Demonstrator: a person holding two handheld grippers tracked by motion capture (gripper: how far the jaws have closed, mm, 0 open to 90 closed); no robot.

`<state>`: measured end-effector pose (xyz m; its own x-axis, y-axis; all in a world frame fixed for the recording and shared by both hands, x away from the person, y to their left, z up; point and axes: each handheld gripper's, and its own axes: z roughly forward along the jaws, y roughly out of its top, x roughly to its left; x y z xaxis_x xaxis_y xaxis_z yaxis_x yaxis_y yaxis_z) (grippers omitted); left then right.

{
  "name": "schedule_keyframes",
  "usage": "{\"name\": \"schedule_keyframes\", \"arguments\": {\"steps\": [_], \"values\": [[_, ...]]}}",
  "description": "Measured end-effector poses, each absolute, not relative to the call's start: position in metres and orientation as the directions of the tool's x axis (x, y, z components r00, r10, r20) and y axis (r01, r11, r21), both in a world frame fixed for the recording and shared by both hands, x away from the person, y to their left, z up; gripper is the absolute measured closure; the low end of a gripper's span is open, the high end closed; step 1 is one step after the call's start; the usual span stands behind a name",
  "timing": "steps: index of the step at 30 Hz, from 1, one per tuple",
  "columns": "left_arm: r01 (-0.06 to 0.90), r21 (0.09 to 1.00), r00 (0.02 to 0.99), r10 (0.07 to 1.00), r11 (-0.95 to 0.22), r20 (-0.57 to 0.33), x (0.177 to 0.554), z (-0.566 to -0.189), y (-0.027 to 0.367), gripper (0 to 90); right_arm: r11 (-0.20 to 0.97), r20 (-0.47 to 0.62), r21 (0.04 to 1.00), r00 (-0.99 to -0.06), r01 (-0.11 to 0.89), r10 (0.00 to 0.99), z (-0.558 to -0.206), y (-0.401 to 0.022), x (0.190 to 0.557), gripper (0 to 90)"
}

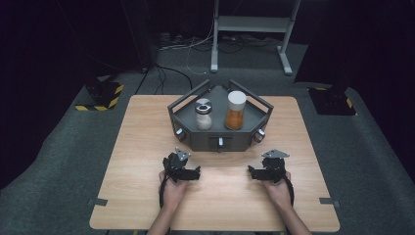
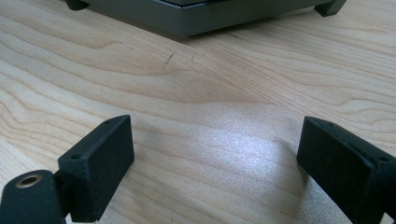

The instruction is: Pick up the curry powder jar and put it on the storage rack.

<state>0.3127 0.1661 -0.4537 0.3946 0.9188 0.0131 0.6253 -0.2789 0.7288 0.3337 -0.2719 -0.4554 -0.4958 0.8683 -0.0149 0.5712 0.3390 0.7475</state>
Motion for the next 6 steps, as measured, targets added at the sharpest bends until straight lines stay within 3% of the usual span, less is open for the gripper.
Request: {"name": "schedule_keyframes", "arguments": {"steps": [6], "values": [[0.626,0.729,0.395,0.918,-0.278,0.012,0.3129,-0.4537,0.1664,4.5,0.339,-0.015,0.748,-0.496,0.571,0.868,-0.4554,-0.2719,0.3337,10.3]]}}
